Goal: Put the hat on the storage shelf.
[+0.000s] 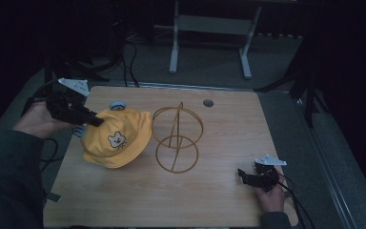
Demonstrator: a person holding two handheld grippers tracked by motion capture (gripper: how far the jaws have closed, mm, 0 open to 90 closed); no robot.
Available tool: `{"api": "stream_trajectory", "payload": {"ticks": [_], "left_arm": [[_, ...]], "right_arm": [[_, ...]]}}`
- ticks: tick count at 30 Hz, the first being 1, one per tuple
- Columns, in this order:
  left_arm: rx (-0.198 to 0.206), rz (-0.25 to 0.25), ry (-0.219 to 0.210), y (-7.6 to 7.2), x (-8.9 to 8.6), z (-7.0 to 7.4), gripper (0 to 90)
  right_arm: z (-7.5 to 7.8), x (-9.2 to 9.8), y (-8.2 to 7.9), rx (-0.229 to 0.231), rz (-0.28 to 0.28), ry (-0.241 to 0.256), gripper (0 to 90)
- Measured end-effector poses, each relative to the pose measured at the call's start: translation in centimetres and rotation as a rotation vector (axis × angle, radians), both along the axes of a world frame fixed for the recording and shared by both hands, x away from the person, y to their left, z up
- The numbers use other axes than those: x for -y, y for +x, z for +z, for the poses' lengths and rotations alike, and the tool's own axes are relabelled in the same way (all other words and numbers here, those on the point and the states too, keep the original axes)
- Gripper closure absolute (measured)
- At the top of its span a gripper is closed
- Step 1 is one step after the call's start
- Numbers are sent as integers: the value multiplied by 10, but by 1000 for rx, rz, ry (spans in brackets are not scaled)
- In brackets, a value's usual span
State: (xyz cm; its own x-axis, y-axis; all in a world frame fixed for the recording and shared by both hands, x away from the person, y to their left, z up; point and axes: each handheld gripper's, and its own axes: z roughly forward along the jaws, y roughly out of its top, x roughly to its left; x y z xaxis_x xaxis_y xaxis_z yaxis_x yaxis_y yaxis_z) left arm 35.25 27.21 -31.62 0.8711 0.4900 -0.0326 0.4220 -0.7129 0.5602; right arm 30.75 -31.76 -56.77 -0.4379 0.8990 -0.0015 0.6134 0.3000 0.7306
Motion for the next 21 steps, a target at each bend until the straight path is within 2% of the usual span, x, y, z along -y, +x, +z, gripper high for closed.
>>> {"api": "stream_trajectory", "payload": {"ticks": [21], "left_arm": [[8, -6, -22, 3, -1, 12, 807]], "right_arm": [[0, 0, 0, 0, 0, 0, 178]]}}
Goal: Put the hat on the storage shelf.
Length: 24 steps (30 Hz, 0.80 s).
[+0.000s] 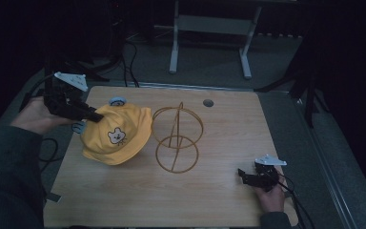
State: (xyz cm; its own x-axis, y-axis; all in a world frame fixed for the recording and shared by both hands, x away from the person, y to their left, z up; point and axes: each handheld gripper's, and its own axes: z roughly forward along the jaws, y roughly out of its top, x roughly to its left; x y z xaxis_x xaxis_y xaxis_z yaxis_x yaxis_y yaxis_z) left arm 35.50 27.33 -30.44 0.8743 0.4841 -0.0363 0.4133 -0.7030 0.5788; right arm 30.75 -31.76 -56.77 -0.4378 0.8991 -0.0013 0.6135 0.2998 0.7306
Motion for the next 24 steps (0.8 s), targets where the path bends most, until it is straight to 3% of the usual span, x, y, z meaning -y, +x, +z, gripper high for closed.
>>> {"api": "stream_trajectory", "payload": {"ticks": [24], "left_arm": [[14, 5, -34, -2, -8, 12, 807]], "right_arm": [[0, 0, 0, 1, 1, -1, 179]]}}
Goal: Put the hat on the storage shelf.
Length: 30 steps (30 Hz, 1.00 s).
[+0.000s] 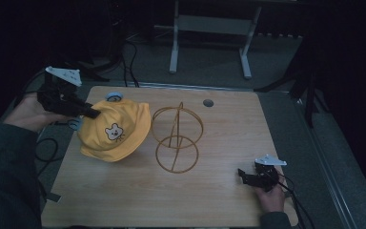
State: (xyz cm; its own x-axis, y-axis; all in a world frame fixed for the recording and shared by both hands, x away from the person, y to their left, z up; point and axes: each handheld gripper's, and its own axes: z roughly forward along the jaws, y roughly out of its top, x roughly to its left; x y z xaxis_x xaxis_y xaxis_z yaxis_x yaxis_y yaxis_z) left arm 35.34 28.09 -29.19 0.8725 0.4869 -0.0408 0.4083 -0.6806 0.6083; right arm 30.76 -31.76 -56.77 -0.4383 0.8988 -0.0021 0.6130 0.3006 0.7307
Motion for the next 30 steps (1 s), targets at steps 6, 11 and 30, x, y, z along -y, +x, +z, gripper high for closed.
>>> {"api": "stream_trajectory", "payload": {"ticks": [6, 11, 30], "left_arm": [[5, -9, 0, 0, 1, 6, 807], [7, -20, -17, 0, 2, 10, 806], [12, -66, -51, 4, 12, 24, 807]], "right_arm": [[0, 0, 0, 0, 0, 0, 178], [0, 0, 0, 0, 0, 0, 179], [0, 0, 0, 0, 0, 0, 179]]}}
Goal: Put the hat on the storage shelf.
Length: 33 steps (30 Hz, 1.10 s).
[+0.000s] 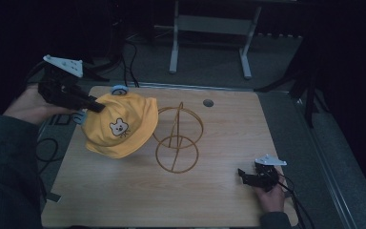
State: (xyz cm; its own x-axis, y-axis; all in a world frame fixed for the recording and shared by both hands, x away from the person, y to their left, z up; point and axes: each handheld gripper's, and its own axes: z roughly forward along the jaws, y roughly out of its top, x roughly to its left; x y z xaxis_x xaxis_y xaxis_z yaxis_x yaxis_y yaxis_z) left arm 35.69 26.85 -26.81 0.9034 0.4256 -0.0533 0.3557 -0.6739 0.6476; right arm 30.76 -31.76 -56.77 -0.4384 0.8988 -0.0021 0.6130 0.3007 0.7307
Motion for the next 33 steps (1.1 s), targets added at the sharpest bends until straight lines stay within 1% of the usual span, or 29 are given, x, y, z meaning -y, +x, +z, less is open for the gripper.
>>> {"api": "stream_trajectory", "payload": {"ticks": [9, 12, 14, 17, 19, 24, 25, 28, 33], "left_arm": [[8, -12, -16, 4, 5, 9, 806], [10, -20, -12, 6, 11, 14, 807], [12, -25, -14, 7, 13, 15, 806], [19, -38, -27, 7, 19, 20, 806], [22, -45, -26, 8, 24, 23, 806], [30, -69, -1, 13, 41, 29, 805], [28, -74, -2, 14, 45, 30, 805], [24, -83, 15, 17, 54, 30, 804], [18, -92, 24, 23, 68, 29, 803]], "right_arm": [[0, 0, 0, 1, 1, 0, 178], [0, 0, 0, 1, 1, 0, 179], [0, 0, 0, 1, 0, 0, 179], [0, 0, 0, 0, 0, 0, 178], [0, 0, 0, 2, 2, -1, 178], [0, 0, 0, 1, 1, -1, 179], [0, 0, 0, 1, 1, -1, 178], [0, 0, 0, 1, 2, -1, 178], [0, 0, 0, 2, 2, -1, 178]]}}
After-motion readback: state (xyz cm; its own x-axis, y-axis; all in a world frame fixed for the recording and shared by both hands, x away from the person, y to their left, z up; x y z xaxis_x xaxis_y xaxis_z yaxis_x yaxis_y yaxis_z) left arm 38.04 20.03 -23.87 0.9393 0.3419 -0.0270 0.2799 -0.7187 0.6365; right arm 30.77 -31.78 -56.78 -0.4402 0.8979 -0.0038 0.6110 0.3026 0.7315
